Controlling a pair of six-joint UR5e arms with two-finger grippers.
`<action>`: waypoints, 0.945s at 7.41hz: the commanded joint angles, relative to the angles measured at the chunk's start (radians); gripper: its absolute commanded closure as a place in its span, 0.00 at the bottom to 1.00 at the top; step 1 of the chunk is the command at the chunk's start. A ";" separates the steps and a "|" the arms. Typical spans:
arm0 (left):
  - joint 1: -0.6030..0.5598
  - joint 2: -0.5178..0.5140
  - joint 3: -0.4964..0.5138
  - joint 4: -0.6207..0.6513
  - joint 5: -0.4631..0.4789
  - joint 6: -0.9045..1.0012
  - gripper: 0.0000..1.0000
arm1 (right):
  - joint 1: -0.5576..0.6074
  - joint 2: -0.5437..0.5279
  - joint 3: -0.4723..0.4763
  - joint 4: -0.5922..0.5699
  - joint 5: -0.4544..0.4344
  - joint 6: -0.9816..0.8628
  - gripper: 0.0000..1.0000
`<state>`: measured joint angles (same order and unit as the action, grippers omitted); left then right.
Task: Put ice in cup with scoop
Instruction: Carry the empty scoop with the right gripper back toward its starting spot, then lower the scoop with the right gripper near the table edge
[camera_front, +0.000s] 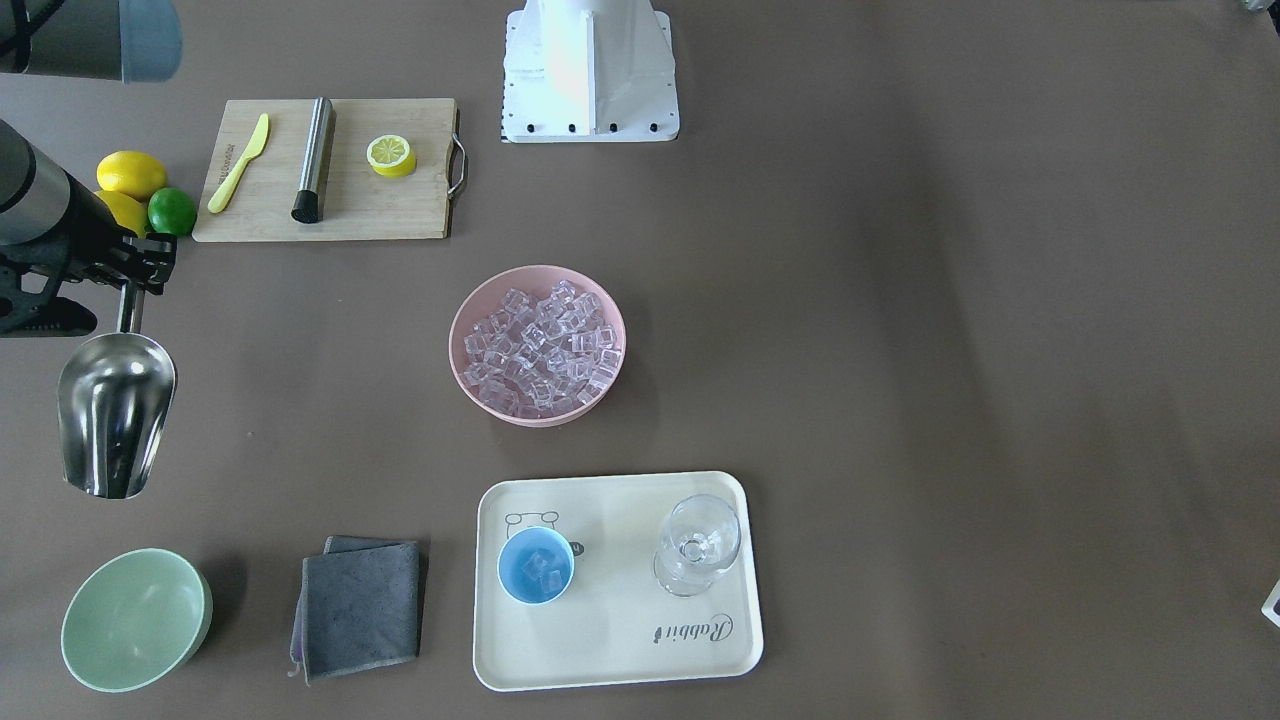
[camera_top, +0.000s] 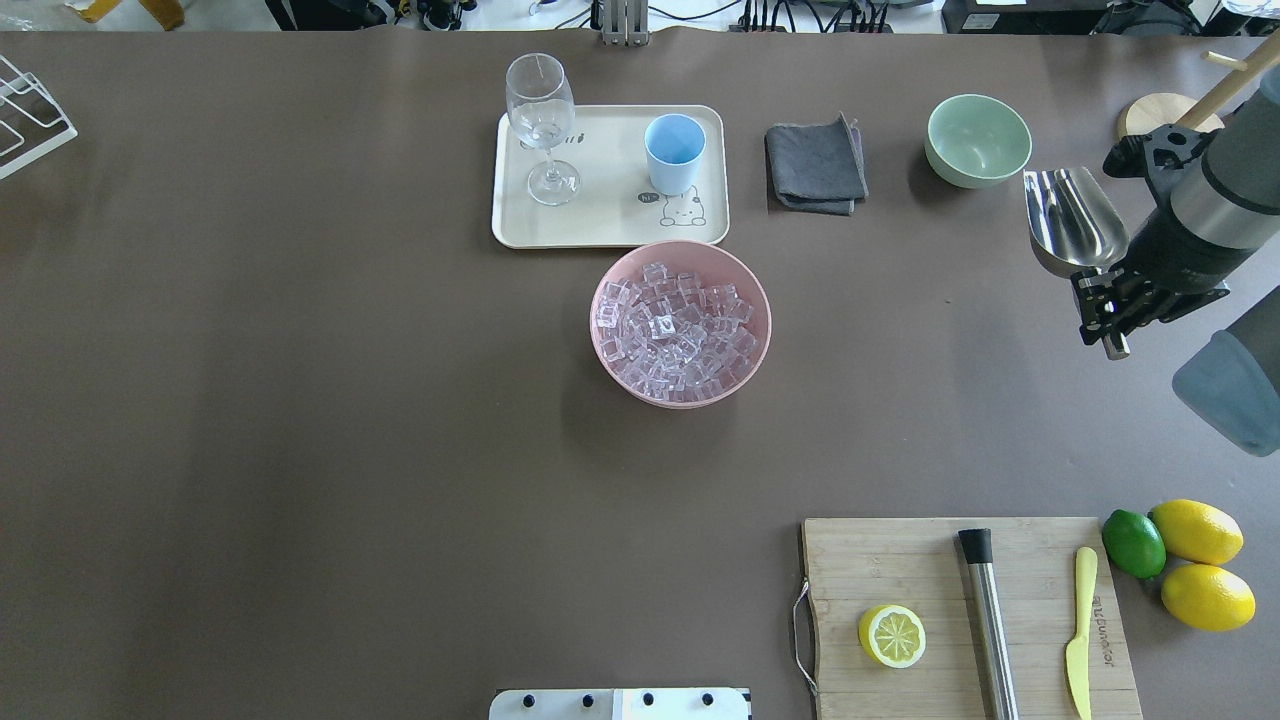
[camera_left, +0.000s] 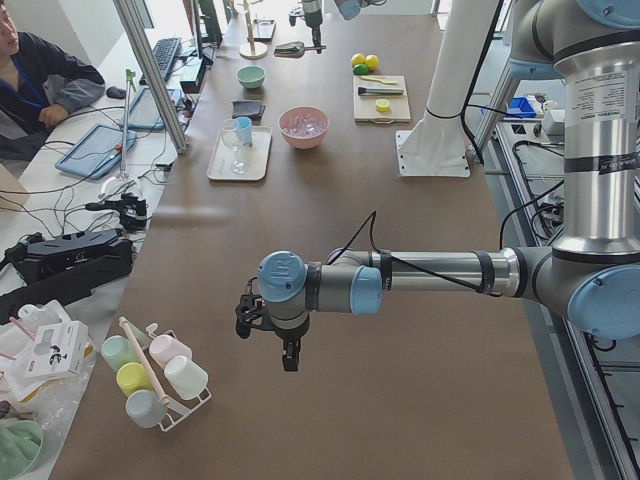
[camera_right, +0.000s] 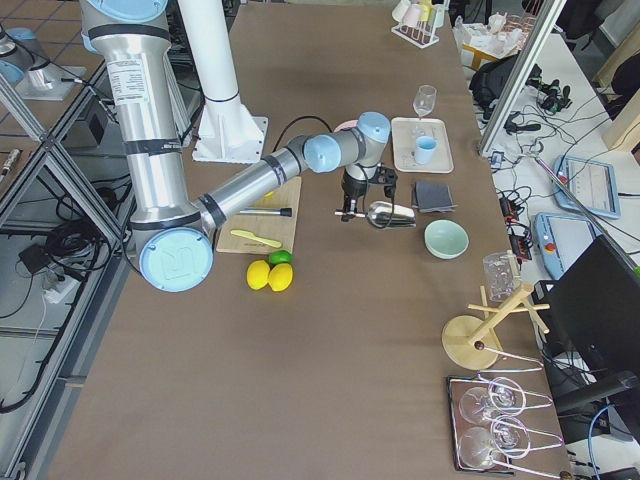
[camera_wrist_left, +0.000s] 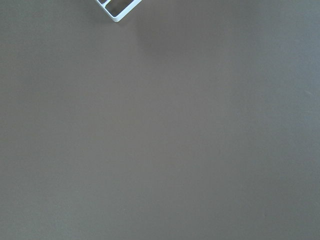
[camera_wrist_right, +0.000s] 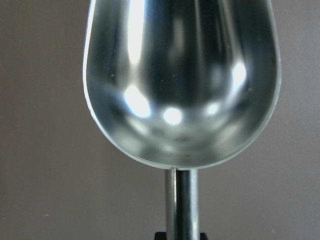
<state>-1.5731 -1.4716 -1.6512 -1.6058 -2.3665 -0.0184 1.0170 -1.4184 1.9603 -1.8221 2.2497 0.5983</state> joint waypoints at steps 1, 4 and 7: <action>0.001 -0.003 0.002 0.000 -0.003 0.000 0.01 | -0.037 -0.094 -0.084 0.200 -0.010 0.032 1.00; 0.001 -0.003 0.002 0.000 -0.003 0.000 0.01 | -0.032 -0.163 -0.196 0.432 -0.050 0.026 1.00; 0.001 -0.004 -0.002 0.001 -0.003 0.000 0.01 | -0.032 -0.172 -0.254 0.434 -0.143 -0.037 1.00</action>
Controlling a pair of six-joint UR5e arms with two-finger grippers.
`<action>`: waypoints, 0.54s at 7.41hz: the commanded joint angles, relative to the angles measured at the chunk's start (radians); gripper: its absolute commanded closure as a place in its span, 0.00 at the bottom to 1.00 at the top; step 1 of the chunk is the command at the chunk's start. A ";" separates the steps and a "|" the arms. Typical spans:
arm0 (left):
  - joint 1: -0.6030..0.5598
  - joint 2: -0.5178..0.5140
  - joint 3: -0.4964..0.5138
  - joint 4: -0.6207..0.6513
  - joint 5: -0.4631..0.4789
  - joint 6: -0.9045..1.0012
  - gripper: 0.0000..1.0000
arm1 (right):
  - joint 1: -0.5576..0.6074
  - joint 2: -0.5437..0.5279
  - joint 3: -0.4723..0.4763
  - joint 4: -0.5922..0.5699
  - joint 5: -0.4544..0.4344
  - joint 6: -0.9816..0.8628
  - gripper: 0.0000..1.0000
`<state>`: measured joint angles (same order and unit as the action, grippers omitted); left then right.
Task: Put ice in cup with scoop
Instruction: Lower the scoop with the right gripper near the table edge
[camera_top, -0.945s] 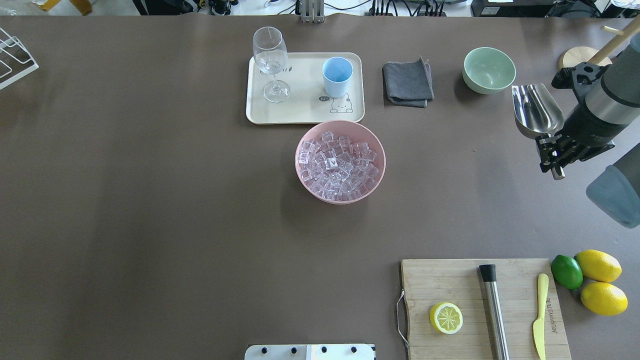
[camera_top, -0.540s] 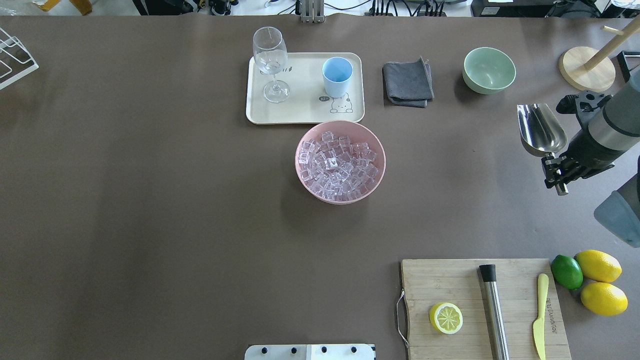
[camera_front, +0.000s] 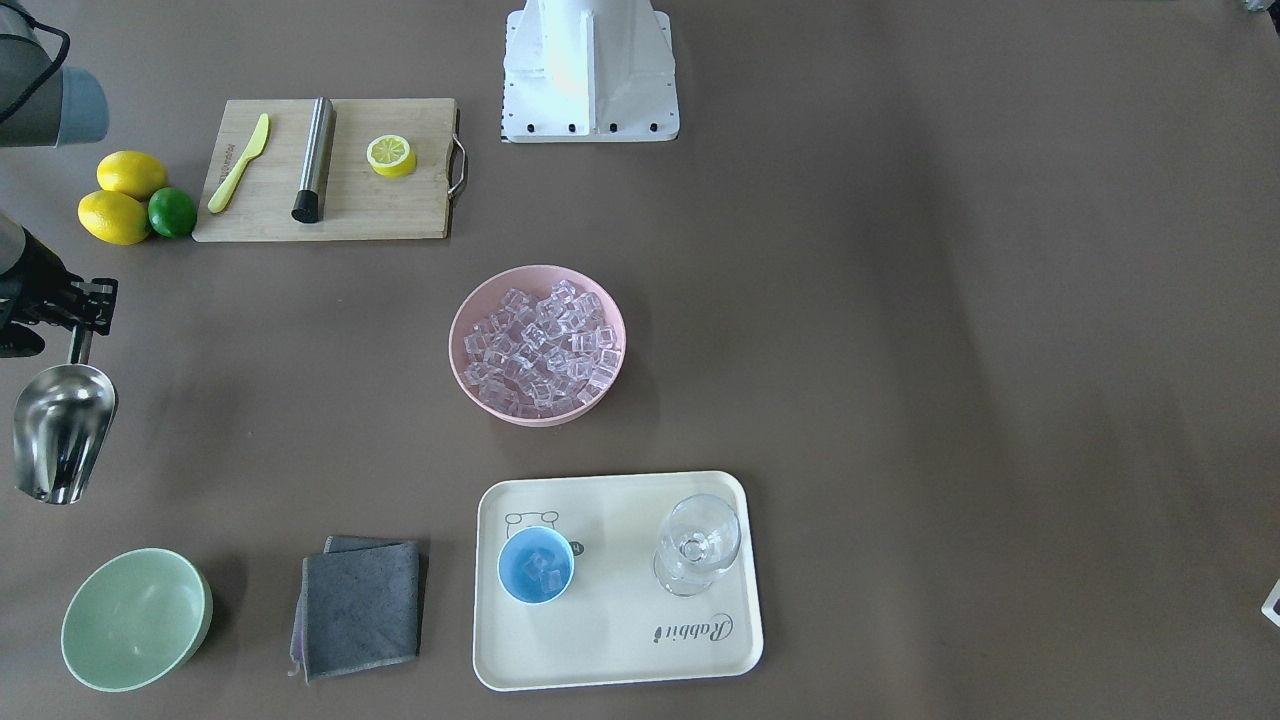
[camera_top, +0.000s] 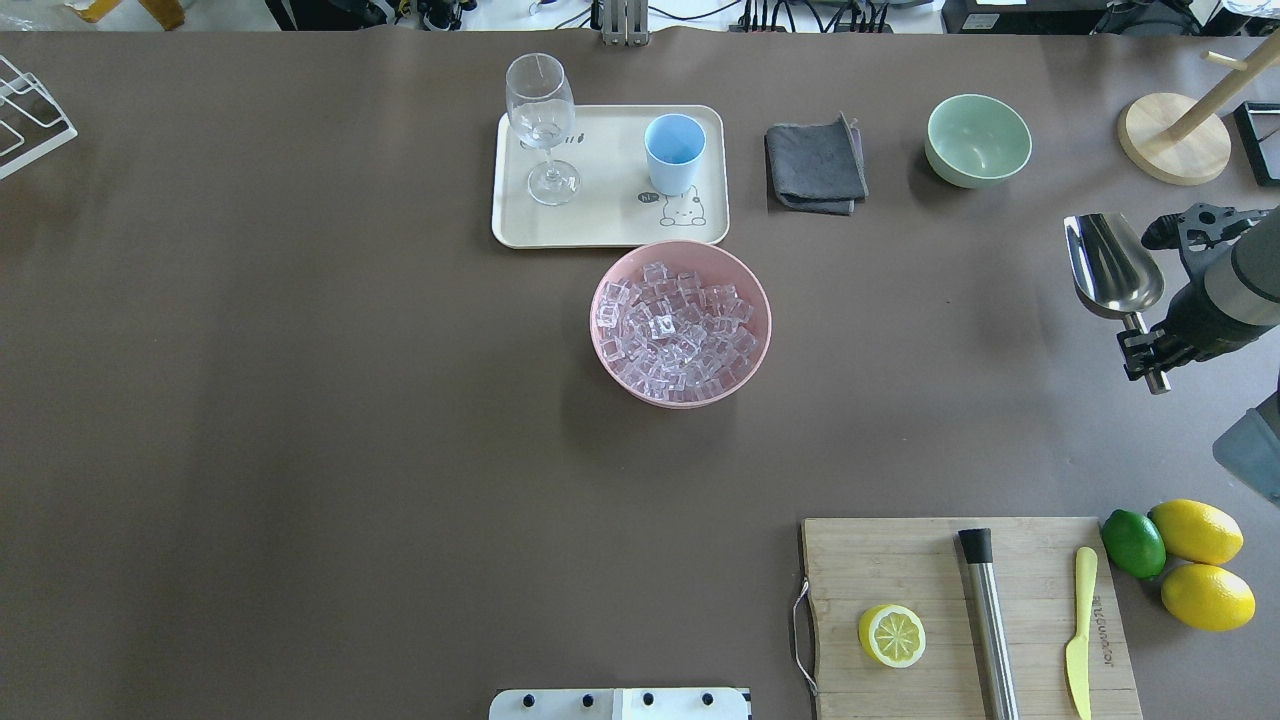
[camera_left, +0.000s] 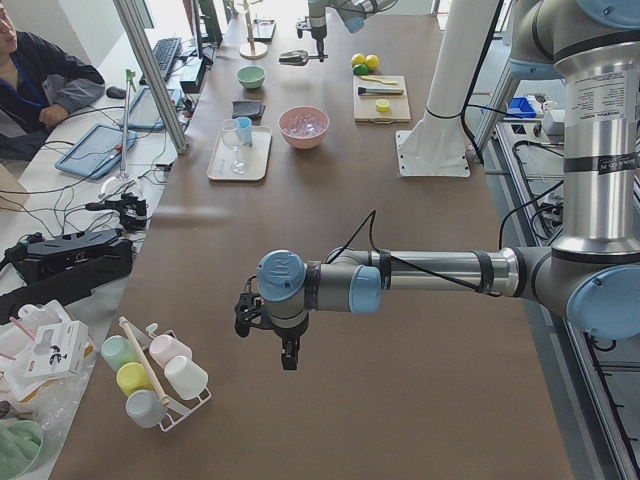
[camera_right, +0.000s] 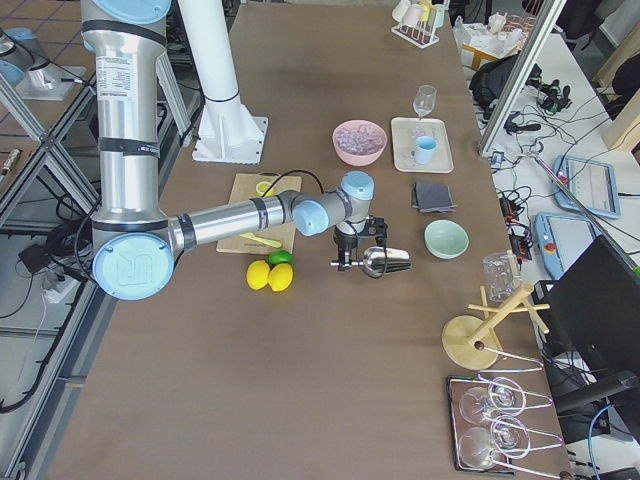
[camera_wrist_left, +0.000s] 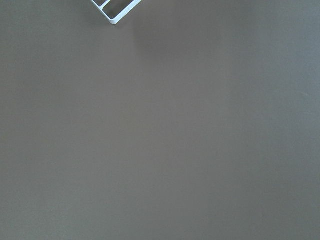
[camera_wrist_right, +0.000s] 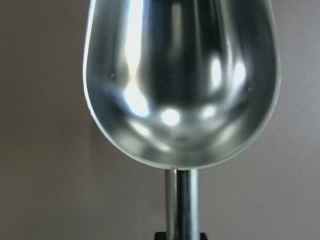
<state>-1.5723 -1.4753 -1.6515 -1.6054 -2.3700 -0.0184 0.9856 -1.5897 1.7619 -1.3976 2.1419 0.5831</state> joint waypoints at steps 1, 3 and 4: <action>0.000 0.000 -0.001 0.001 0.000 0.000 0.01 | -0.001 0.005 -0.120 0.072 -0.039 -0.016 1.00; 0.000 0.000 0.001 -0.001 0.000 0.000 0.01 | -0.002 0.007 -0.194 0.138 -0.033 0.012 1.00; 0.000 0.000 -0.001 -0.001 0.000 0.000 0.01 | -0.002 0.016 -0.205 0.137 -0.030 0.012 0.95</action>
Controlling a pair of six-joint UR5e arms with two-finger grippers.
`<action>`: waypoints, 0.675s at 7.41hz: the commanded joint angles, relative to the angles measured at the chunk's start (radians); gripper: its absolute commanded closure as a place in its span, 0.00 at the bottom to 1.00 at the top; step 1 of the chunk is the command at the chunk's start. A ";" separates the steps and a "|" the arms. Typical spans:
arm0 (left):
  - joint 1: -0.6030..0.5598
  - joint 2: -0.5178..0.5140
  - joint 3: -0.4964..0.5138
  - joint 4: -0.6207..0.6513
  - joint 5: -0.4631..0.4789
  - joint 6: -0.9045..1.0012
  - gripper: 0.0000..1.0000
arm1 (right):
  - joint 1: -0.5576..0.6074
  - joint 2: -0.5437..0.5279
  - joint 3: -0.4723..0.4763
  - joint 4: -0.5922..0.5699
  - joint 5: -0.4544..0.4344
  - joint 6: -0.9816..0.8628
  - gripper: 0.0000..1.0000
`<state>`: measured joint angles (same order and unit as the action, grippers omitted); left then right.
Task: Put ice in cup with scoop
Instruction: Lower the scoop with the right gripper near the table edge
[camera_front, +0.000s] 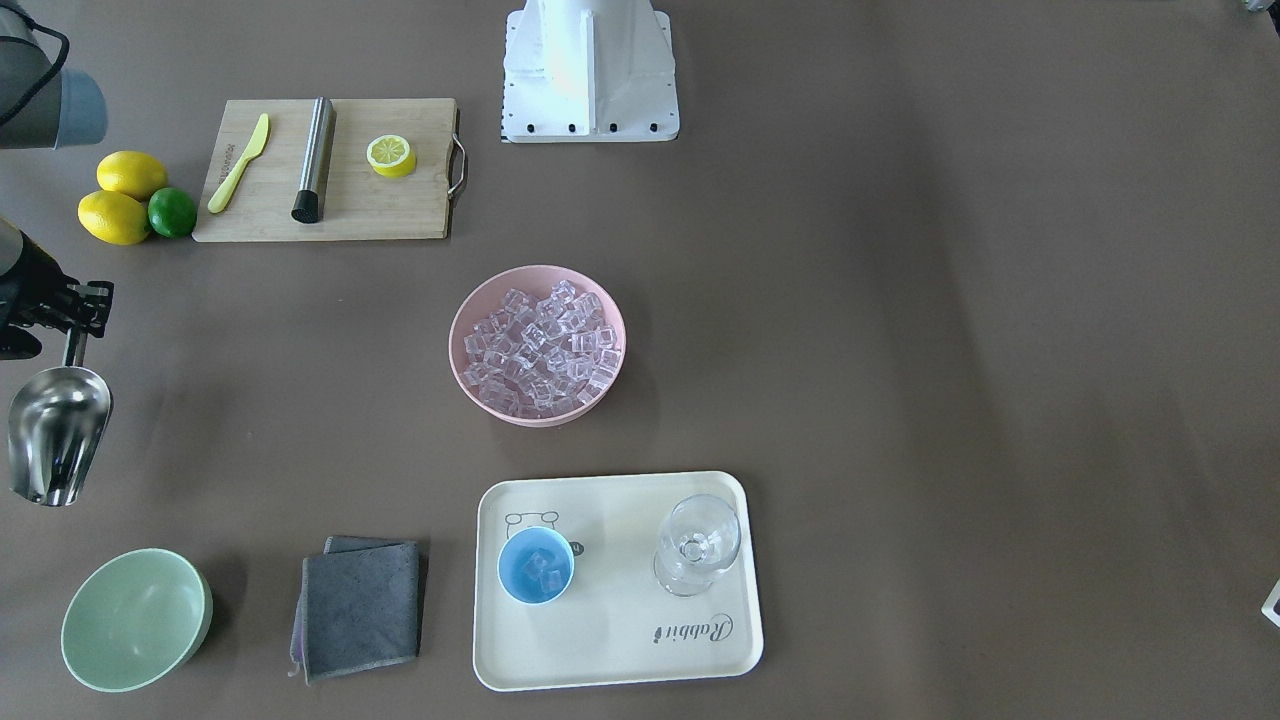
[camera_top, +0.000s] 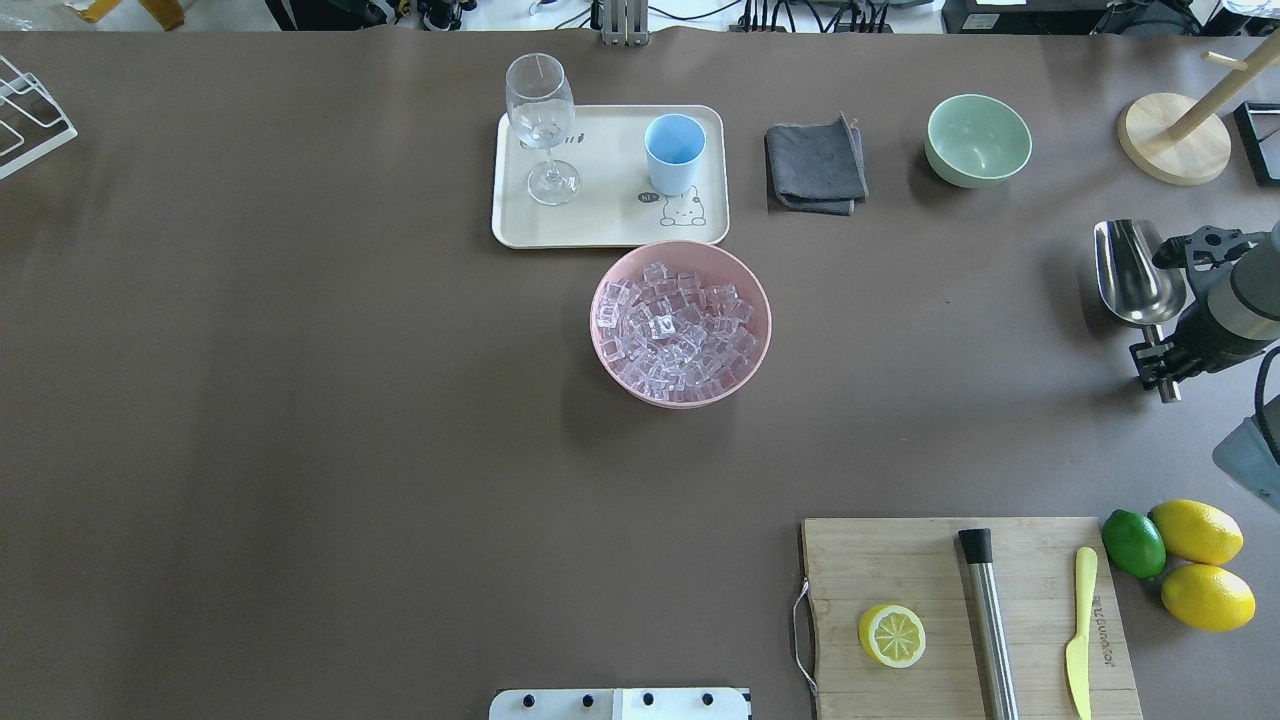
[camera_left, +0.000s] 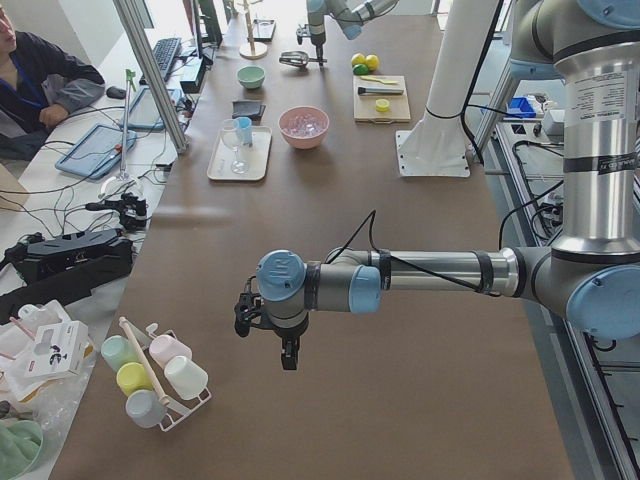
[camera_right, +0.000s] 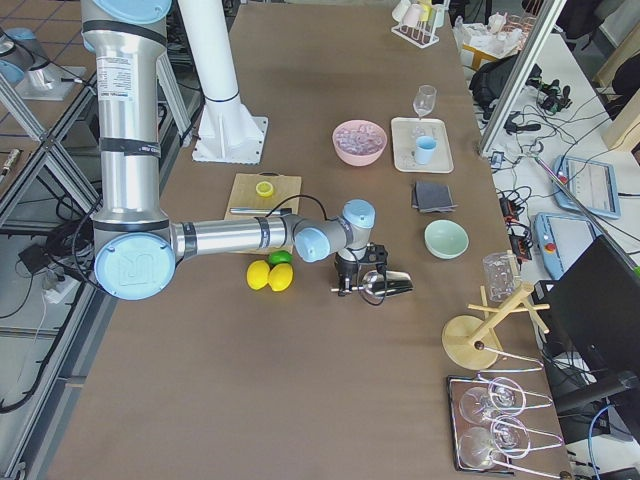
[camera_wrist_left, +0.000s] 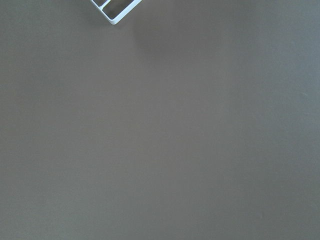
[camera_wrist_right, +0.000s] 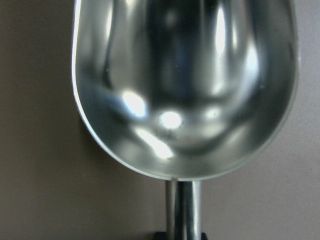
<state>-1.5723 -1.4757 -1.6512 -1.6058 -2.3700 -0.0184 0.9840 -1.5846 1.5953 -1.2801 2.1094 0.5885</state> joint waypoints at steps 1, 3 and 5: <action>0.000 0.000 -0.002 0.001 0.000 0.000 0.01 | -0.001 0.018 -0.046 0.021 0.001 0.007 0.01; 0.000 0.000 -0.004 0.001 0.000 0.000 0.01 | 0.004 0.031 -0.035 0.019 0.003 0.008 0.00; 0.000 0.002 0.001 0.001 -0.024 0.000 0.01 | 0.045 0.066 -0.034 -0.016 0.076 0.007 0.00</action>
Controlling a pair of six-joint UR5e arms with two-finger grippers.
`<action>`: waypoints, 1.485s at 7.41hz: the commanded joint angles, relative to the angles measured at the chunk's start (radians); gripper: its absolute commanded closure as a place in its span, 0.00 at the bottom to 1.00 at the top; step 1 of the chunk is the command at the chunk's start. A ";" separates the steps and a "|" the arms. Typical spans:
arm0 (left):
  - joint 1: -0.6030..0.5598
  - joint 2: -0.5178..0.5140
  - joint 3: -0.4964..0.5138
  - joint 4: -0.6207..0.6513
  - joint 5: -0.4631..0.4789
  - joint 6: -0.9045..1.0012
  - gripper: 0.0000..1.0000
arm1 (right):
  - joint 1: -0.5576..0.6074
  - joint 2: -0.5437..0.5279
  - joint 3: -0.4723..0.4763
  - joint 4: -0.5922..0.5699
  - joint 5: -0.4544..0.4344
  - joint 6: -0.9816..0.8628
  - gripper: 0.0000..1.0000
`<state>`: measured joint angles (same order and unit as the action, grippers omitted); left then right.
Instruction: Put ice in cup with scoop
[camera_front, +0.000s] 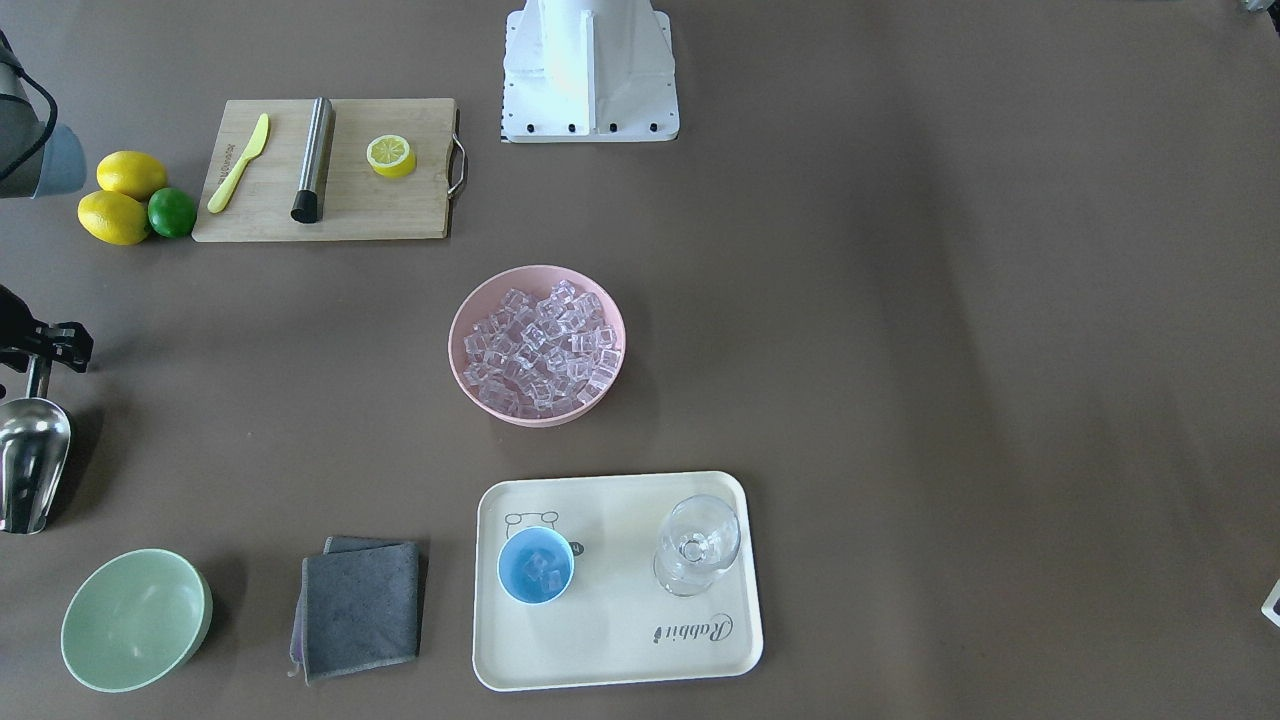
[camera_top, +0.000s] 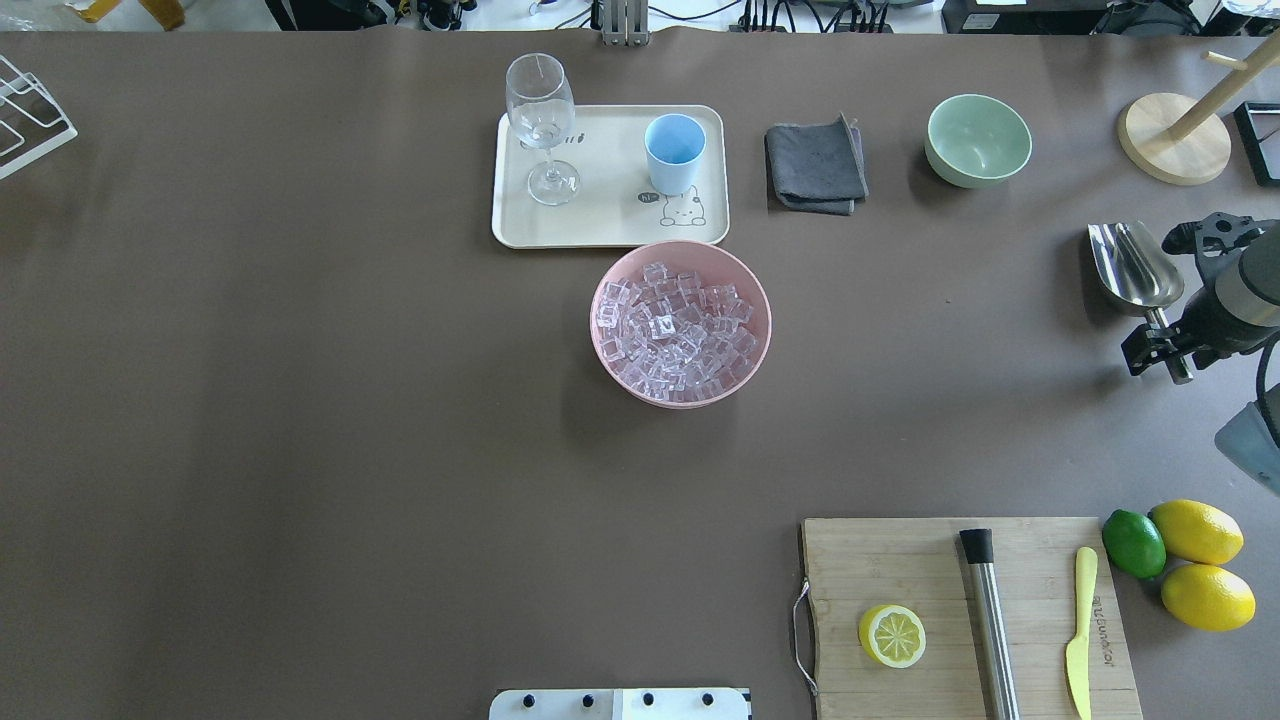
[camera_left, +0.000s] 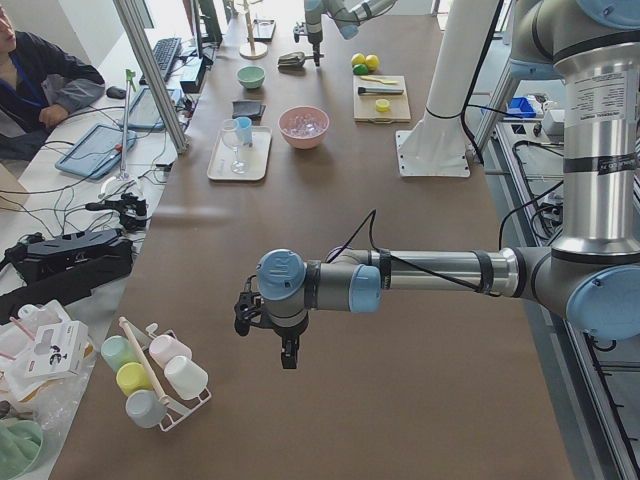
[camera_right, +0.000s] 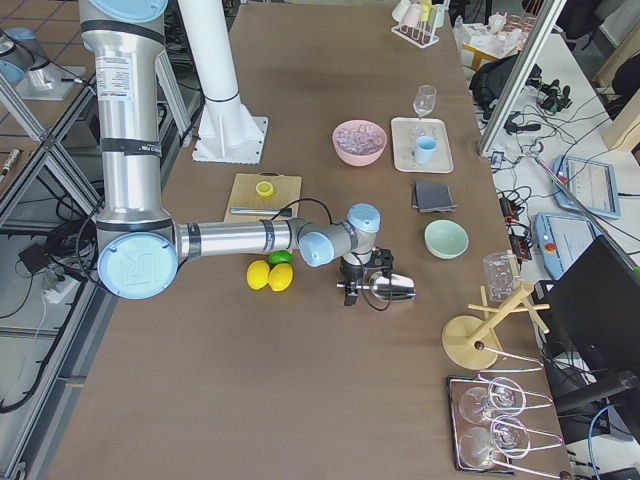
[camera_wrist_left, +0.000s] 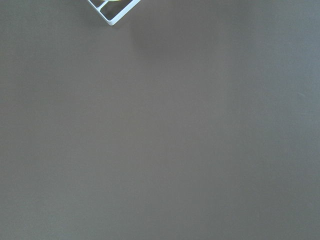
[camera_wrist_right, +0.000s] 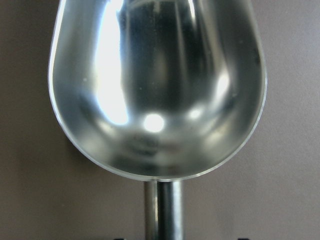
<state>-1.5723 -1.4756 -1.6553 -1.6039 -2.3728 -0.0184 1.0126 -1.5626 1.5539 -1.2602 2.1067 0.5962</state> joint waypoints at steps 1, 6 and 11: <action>0.000 0.001 0.005 -0.001 -0.023 0.000 0.01 | 0.047 0.059 0.035 -0.098 0.107 -0.009 0.00; -0.002 0.001 0.005 0.001 -0.023 0.000 0.01 | 0.063 0.076 0.101 -0.225 0.101 -0.050 0.00; -0.005 0.000 -0.003 0.001 -0.023 0.000 0.01 | 0.069 0.075 0.101 -0.222 0.101 -0.050 0.00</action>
<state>-1.5731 -1.4748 -1.6560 -1.6037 -2.3961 -0.0184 1.0127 -1.5632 1.5539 -1.2602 2.1068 0.5962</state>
